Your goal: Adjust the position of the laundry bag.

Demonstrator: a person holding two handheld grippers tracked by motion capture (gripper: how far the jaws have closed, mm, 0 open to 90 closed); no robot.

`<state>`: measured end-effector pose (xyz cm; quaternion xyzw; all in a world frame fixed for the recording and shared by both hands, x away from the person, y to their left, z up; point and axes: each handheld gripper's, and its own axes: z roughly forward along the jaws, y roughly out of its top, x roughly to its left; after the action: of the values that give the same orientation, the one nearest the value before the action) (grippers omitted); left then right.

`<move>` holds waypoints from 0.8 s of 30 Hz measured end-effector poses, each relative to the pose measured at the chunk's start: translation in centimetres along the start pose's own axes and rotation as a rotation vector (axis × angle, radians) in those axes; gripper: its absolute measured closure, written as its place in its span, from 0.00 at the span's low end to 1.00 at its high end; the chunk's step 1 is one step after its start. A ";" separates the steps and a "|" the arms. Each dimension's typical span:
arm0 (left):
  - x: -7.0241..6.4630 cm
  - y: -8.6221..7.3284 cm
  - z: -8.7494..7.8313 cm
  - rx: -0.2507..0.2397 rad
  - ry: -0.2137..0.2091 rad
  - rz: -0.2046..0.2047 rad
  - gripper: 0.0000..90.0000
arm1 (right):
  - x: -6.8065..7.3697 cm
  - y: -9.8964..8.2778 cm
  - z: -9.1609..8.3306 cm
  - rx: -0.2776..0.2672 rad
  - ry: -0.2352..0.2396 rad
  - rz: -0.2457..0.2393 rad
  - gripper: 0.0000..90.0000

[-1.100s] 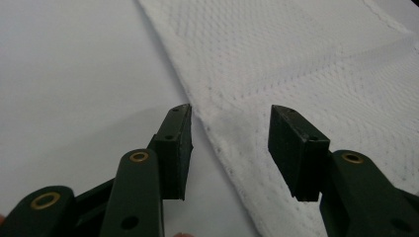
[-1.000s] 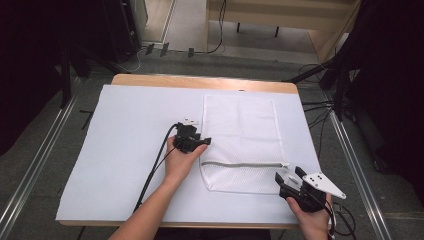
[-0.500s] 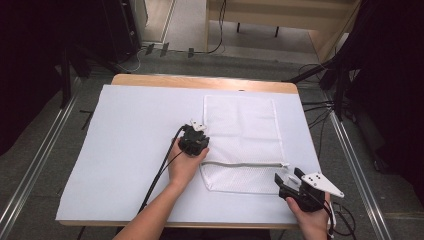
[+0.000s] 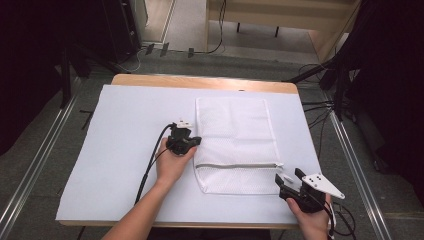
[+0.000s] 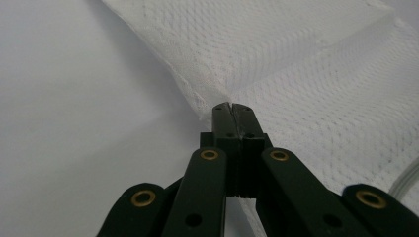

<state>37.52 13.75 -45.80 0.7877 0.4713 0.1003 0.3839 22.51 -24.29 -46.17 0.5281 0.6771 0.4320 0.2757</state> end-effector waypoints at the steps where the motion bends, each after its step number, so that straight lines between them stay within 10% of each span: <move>1: 0.6 -0.5 -0.8 0.004 -0.015 -0.011 1.00 | 0.0 0.0 0.0 -0.002 0.000 -0.003 0.31; 12: 4.3 -2.9 -5.5 -0.024 -0.037 -0.033 1.00 | 1.1 0.1 0.1 0.003 0.019 -0.022 0.32; 24: 9.0 -3.7 -9.2 -0.026 0.057 -0.063 1.00 | 4.1 0.2 0.5 0.025 0.104 -0.042 0.32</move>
<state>35.04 26.77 -43.93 0.7643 0.5051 0.1166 0.3836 21.85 -20.17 -45.91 0.4941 0.7068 0.4444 0.2425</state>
